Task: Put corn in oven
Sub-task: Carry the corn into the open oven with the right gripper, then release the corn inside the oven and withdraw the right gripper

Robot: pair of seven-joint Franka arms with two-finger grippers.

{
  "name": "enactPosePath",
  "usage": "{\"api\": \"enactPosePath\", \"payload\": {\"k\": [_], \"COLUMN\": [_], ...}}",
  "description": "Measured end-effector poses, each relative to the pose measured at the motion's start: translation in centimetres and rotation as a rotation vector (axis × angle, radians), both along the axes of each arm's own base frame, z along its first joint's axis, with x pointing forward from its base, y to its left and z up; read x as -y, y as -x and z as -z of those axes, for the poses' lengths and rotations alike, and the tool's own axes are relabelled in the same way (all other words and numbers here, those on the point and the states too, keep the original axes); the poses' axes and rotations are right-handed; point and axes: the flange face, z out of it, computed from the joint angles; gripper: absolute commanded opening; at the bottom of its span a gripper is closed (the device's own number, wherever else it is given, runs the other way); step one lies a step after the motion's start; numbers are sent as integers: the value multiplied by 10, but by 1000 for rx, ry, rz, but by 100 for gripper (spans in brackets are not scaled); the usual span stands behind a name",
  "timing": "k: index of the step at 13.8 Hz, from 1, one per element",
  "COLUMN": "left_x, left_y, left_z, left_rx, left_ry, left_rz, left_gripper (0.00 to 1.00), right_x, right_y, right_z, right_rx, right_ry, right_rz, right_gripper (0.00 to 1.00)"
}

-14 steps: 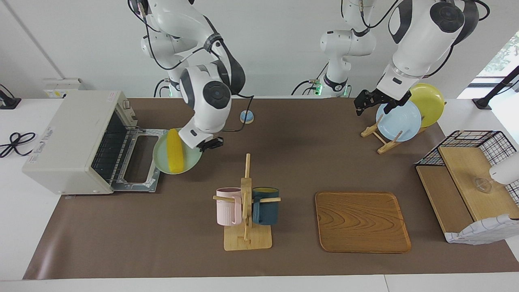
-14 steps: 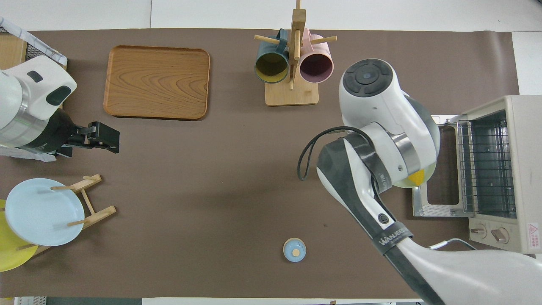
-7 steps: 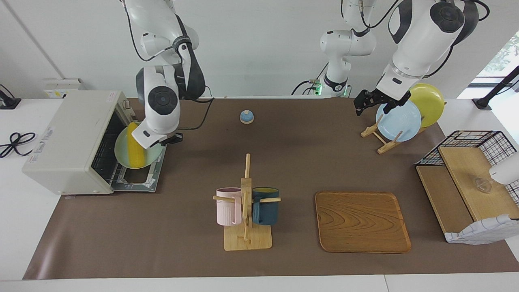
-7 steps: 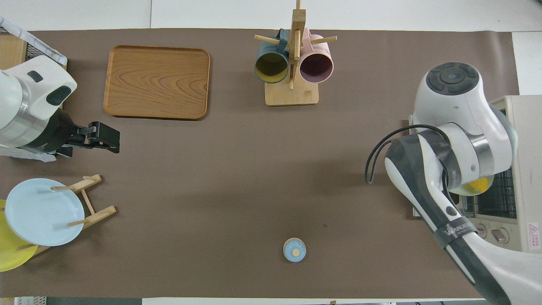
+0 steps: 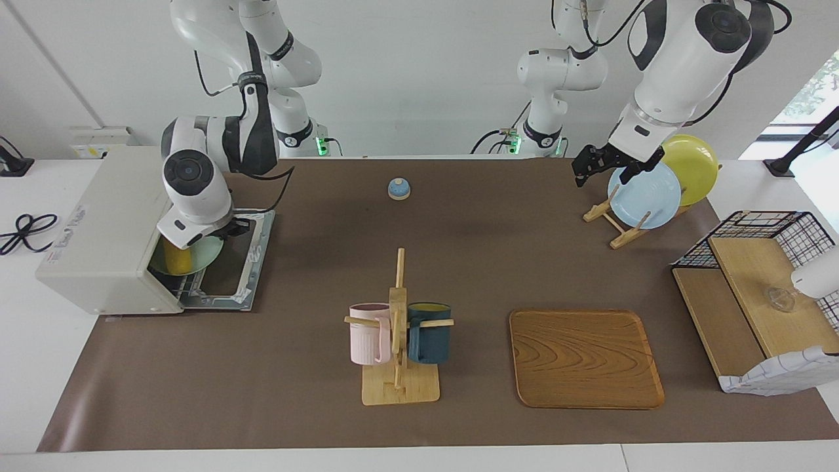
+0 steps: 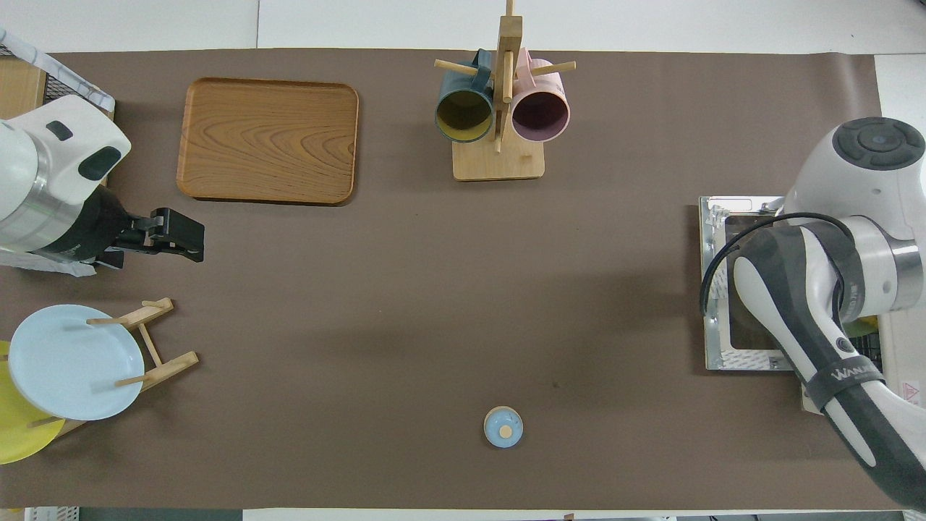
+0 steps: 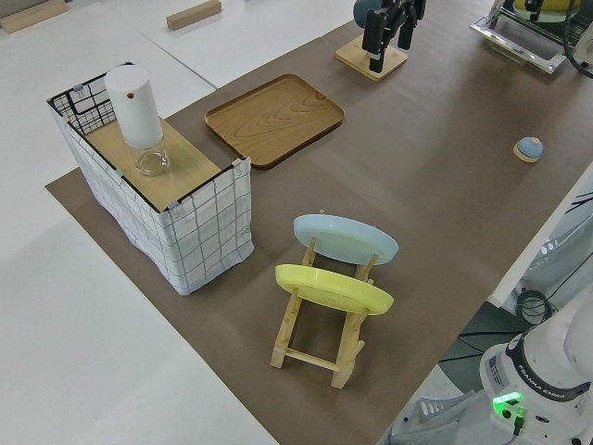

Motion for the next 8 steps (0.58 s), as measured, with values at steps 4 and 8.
{"api": "enactPosePath", "payload": {"k": [4, 8], "left_x": [0, 0], "left_y": [0, 0], "left_z": [0, 0], "left_rx": [0, 0], "left_ry": [0, 0], "left_rz": [0, 0], "left_gripper": [100, 100], "right_x": [10, 9], "right_y": [8, 9], "right_z": [7, 8], "right_rx": [21, 24], "right_ry": [-8, -10], "right_rz": [6, 4], "right_gripper": [0, 21]}}
